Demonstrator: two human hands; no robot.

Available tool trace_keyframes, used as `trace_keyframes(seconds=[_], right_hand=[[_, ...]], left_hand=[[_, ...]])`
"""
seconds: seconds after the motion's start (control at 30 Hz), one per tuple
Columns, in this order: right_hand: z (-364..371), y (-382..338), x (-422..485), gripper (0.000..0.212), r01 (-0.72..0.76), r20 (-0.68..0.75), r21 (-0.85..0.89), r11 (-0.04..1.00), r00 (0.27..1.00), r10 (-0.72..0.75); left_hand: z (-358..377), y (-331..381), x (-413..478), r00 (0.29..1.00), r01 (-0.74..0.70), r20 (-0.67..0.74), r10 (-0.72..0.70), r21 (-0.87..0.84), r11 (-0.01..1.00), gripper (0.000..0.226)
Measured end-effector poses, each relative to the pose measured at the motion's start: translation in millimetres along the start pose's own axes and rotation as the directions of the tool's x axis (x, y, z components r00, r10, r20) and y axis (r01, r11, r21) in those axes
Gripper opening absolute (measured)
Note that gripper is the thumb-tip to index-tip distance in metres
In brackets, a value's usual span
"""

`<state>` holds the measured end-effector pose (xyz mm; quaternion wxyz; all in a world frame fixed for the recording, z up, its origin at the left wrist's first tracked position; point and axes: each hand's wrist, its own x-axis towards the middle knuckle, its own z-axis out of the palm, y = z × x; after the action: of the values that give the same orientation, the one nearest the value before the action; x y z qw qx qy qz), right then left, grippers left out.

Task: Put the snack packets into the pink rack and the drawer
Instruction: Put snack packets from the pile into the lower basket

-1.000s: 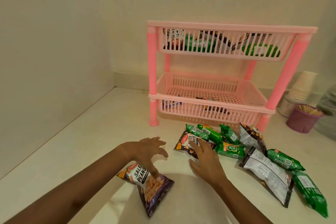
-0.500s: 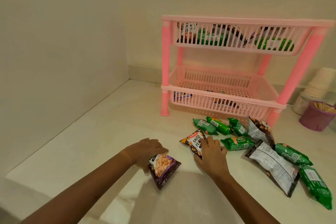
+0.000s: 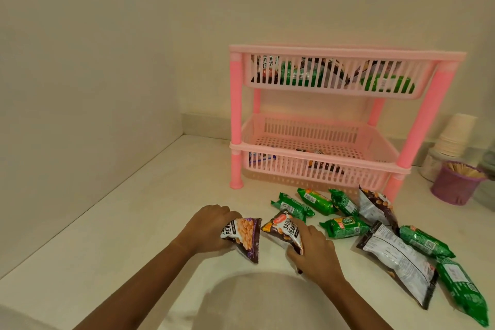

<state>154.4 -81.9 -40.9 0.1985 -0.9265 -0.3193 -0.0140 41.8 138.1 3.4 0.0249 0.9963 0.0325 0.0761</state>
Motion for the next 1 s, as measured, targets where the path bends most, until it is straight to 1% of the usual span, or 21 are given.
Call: trace_keyframes(seconds=[0.1, 0.17, 0.3, 0.43, 0.5, 0.63, 0.73, 0.9, 1.0], right_hand=[[-12.8, -4.3, 4.6, 0.058, 0.027, -0.103, 0.151, 0.988, 0.995, -0.012], [-23.1, -7.2, 10.7, 0.057, 0.048, -0.170, 0.204, 0.978, 0.985, -0.013], [-47.1, -8.8, 29.2, 0.053, 0.068, -0.292, 0.237, 0.969, 0.956, 0.005], [-75.0, -2.3, 47.9, 0.056, 0.041, -0.346, 0.275, 0.960, 0.936, 0.059], [-88.9, 3.4, 57.8, 0.056, 0.033, -0.372, 0.283, 0.959, 0.925, 0.078], [-112.2, 17.4, 78.7, 0.055, 0.027, -0.443, 0.287, 0.958, 0.890, 0.108], [-124.1, 27.7, 94.2, 0.053, 0.038, -0.466, 0.301, 0.953, 0.878, 0.112], [-126.6, 44.2, 122.4, 0.052, 0.033, -0.460, 0.289, 0.957, 0.881, 0.109], [-126.5, 50.0, 137.5, 0.052, 0.037, -0.457, 0.294, 0.955, 0.883, 0.106]], left_hand=[[-2.3, -3.5, 13.1, 0.991, 0.010, -0.129, -0.014, -0.032, 0.999, 0.054], [-6.6, -4.5, 24.5, 0.973, 0.013, -0.228, -0.031, -0.081, 0.997, 0.053], [-22.5, -1.7, 56.9, 0.932, 0.023, -0.354, -0.081, -0.165, 0.986, 0.056], [-38.4, 8.8, 95.4, 0.880, -0.002, -0.459, -0.123, -0.263, 0.965, 0.052], [-45.6, 15.2, 116.9, 0.862, -0.021, -0.494, -0.117, -0.266, 0.964, 0.050], [-55.8, 21.8, 165.0, 0.855, -0.015, -0.513, -0.076, -0.171, 0.985, 0.053], [-59.4, 21.7, 201.0, 0.859, 0.025, -0.502, -0.098, -0.150, 0.988, 0.056], [-52.7, 12.0, 258.3, 0.912, 0.141, -0.376, -0.162, -0.082, 0.987, 0.056], [-45.8, 4.6, 286.6, 0.927, 0.193, -0.314, -0.204, -0.066, 0.979, 0.055]])
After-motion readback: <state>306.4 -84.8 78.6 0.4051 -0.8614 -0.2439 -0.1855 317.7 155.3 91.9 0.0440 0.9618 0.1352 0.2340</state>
